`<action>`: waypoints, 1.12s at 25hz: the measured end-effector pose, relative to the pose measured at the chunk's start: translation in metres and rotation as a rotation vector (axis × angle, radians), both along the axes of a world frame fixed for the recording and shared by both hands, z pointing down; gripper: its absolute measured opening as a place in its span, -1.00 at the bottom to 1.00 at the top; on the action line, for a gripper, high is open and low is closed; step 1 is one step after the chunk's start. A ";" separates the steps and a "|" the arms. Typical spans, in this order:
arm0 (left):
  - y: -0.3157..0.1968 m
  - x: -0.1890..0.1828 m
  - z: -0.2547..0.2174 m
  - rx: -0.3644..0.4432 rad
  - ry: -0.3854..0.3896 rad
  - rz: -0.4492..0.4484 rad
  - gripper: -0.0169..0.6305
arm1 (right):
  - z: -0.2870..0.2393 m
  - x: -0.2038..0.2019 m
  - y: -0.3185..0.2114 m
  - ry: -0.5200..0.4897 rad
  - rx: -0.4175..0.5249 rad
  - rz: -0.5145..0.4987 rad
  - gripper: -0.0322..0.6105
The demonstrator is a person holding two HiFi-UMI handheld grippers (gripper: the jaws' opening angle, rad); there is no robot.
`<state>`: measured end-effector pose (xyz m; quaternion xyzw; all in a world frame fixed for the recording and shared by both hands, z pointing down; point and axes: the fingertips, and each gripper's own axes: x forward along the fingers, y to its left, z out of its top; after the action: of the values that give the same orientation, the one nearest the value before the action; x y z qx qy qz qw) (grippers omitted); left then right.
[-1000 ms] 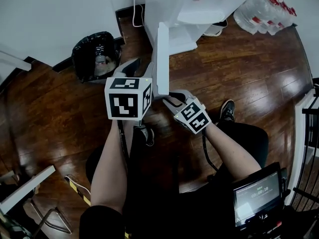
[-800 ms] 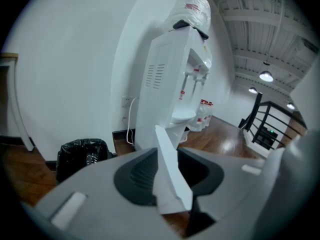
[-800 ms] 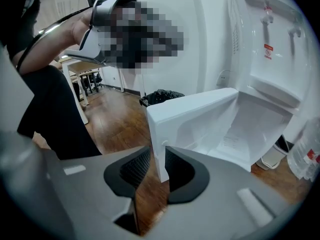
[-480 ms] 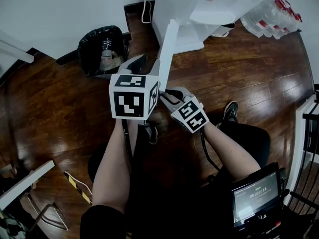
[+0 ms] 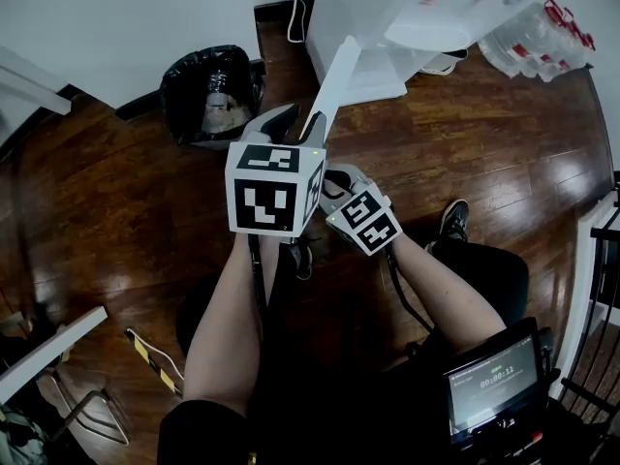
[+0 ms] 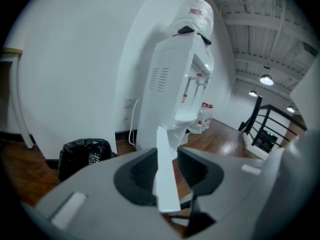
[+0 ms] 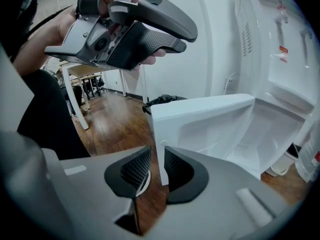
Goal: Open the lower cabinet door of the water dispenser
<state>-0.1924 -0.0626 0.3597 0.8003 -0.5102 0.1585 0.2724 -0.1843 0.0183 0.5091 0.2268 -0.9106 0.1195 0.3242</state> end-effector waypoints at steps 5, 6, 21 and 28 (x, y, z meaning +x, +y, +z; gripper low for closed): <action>0.000 -0.005 0.000 0.003 0.002 -0.011 -0.50 | -0.001 -0.016 -0.004 -0.006 0.010 -0.022 -0.63; 0.000 -0.006 0.000 0.003 0.003 -0.013 -0.50 | -0.001 -0.019 -0.005 -0.006 0.012 -0.027 -0.63; 0.001 -0.024 0.004 -0.005 0.010 -0.038 -0.50 | -0.002 -0.053 -0.018 -0.045 0.024 -0.041 -0.67; 0.000 -0.026 0.004 -0.008 0.010 -0.040 -0.50 | -0.005 -0.068 -0.025 -0.063 0.019 -0.027 -0.68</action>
<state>-0.2188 -0.0627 0.3640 0.7895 -0.5241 0.1513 0.2813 -0.2526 -0.0066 0.5039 0.2135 -0.9245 0.1135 0.2948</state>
